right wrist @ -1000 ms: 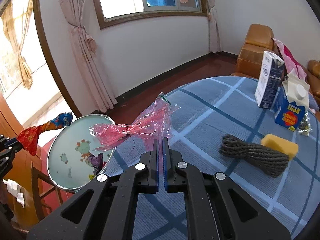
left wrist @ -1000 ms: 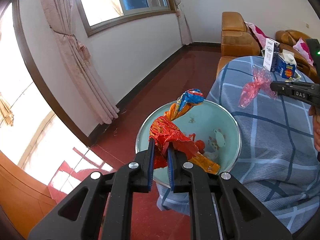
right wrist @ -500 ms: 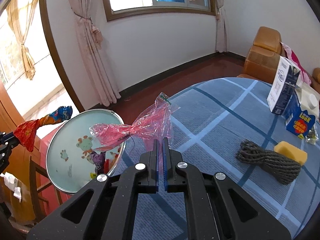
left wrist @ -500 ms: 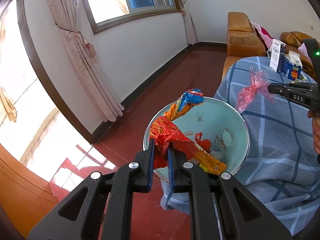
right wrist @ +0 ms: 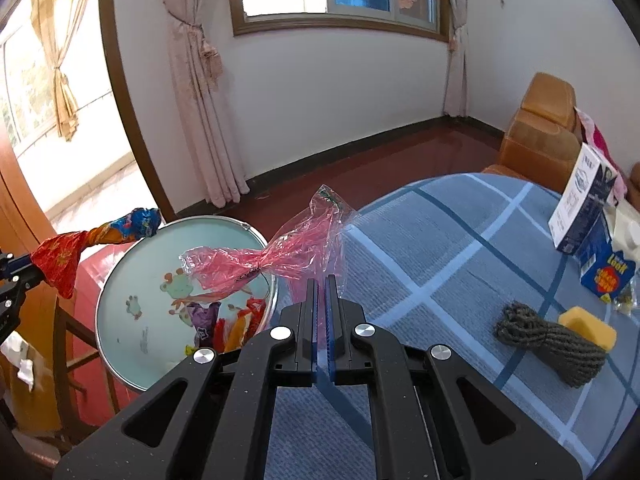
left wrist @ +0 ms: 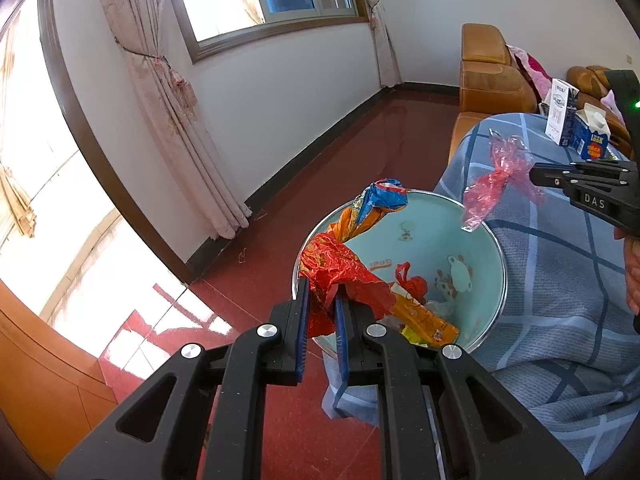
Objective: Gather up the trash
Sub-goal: 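Carry the red wrapper over the bucket with the left tool while the right brings the pink bag, then open both tools to drop the red wrapper and pink bag into the bucket, then move both tools back to the black rope and yellow sponge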
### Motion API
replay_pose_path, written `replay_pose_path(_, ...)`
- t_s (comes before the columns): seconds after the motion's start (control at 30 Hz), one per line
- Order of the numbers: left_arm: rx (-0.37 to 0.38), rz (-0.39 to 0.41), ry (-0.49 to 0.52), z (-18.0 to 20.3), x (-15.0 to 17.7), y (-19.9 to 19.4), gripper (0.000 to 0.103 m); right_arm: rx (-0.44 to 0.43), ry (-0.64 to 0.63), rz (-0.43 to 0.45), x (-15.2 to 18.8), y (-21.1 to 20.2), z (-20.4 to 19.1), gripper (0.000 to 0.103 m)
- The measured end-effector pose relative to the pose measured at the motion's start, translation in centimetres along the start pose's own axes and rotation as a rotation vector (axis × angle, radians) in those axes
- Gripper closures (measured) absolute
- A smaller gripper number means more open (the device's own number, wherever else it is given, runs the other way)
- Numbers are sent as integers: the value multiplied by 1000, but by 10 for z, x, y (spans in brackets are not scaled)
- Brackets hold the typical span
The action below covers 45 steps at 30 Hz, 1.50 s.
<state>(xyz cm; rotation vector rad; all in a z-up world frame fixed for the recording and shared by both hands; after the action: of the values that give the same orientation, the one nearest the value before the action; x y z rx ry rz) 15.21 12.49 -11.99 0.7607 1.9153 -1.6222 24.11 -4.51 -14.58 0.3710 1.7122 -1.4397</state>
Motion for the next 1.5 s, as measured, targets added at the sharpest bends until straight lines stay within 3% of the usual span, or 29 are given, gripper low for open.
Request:
replay_pose_path(1.03, 19, -3, -3, -1, 0, 0, 91, -10, -61, 2, -3, 4, -24, 99)
replay_pose_path(1.2, 29, 0, 2, 2, 0, 0, 83, -34, -72, -11, -1, 6, -30, 98)
replay_pose_path(1.3, 40, 2, 7, 6, 0, 0, 78, -58, -82, -23, 2, 9, -36, 85)
replay_pose_path(1.37, 35, 7, 11, 8, 0, 0, 64, -63, -87, -32, 5, 11, -38, 78)
replay_pose_path(1.5, 32, 7, 9, 8, 0, 1, 58, -67, -78, -34, 7, 10, -37, 65)
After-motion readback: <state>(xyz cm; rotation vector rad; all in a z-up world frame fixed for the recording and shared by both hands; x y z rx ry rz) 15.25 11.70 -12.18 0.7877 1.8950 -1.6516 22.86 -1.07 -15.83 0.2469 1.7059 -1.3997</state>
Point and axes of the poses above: each gripper's, at about its wrist camera, not at the fingertips, and y roughly the way its jaws point, z to its right, x to its underside, the point moved 6 cm from there along y, roughly the way its jaws point, and after that the axes turned 6 degrees about x, right-handed, at the moved point
